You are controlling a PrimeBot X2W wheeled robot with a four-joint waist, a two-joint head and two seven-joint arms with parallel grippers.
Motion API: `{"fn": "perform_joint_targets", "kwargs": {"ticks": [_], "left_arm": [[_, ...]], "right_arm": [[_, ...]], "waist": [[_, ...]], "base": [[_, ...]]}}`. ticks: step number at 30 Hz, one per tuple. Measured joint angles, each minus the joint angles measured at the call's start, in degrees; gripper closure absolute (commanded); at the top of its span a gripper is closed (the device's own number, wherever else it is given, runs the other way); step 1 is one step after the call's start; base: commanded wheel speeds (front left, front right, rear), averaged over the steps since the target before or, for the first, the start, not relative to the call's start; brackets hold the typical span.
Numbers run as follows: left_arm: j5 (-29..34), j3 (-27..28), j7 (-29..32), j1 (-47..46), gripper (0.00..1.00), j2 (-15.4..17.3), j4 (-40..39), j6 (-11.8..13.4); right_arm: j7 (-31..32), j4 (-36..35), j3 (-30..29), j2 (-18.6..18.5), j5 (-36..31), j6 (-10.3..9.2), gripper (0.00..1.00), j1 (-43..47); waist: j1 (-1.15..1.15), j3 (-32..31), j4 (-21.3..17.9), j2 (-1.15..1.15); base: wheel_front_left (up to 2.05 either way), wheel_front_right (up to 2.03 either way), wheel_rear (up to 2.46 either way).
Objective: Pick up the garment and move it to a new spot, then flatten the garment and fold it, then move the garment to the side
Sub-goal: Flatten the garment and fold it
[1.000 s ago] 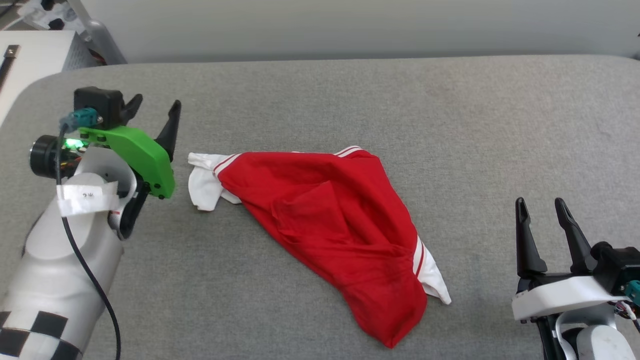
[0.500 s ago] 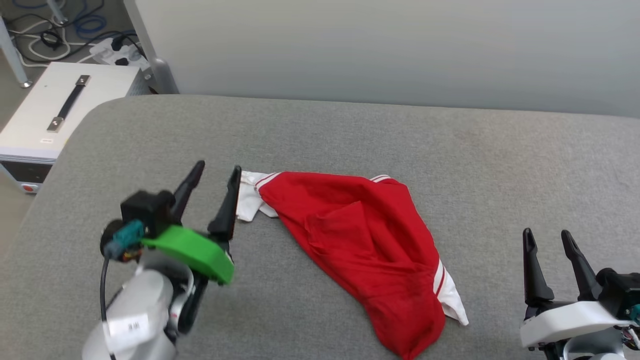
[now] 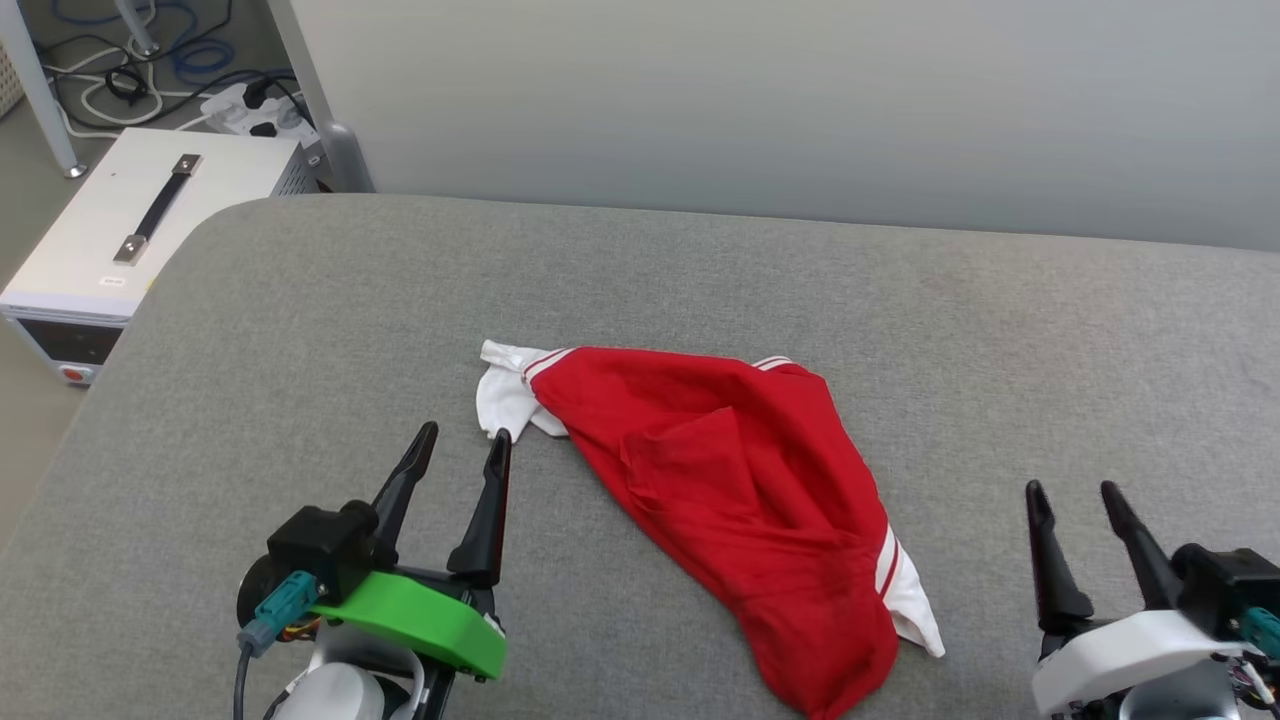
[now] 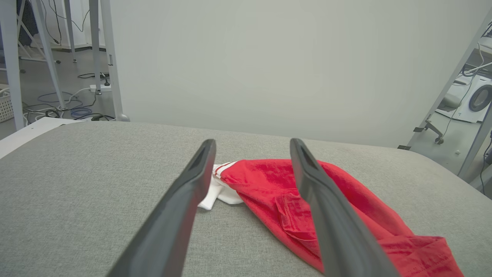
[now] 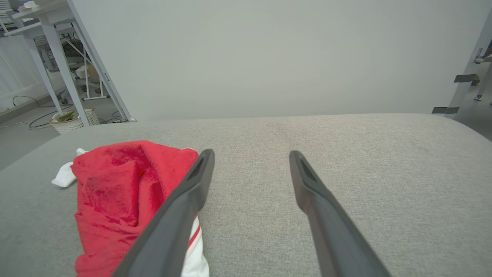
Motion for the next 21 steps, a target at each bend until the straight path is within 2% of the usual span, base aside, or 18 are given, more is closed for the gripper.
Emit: {"fn": "perform_joint_targets", "kwargs": {"ticks": [4,5,9,15,21], "left_arm": [[1.3,0.5,0.0,0.0,0.00,-0.4,0.1,-0.7],[1.8,0.8,0.0,-0.1,0.00,-0.7,0.6,-1.3],[2.5,1.2,0.0,-0.4,0.00,-1.8,1.0,-1.9],[3.7,2.0,0.0,-2.0,0.00,-3.2,1.8,-2.8],[4.0,3.4,0.0,-2.5,0.00,-4.4,2.8,-3.4]], "right_arm": [[7.3,0.4,4.4,-3.5,1.1,0.01,0.00,-0.1],[14.7,0.5,8.1,-6.8,3.9,0.00,0.00,-0.9],[23.8,1.4,12.1,-9.9,8.0,0.00,0.00,-4.4],[33.6,4.9,14.6,-11.3,11.7,0.00,0.00,-9.8],[37.6,9.1,16.0,-11.7,11.6,0.01,0.00,-13.9]], "waist": [[0.00,0.7,0.4,0.00],[0.00,1.7,0.7,0.00],[0.00,3.0,1.4,0.00],[0.00,5.0,3.4,0.00],[0.00,6.8,5.9,0.00]], "base": [[0.00,0.00,0.00],[0.00,0.00,0.00],[0.00,0.00,0.00],[0.00,0.00,0.00],[0.00,0.00,0.00]]}}
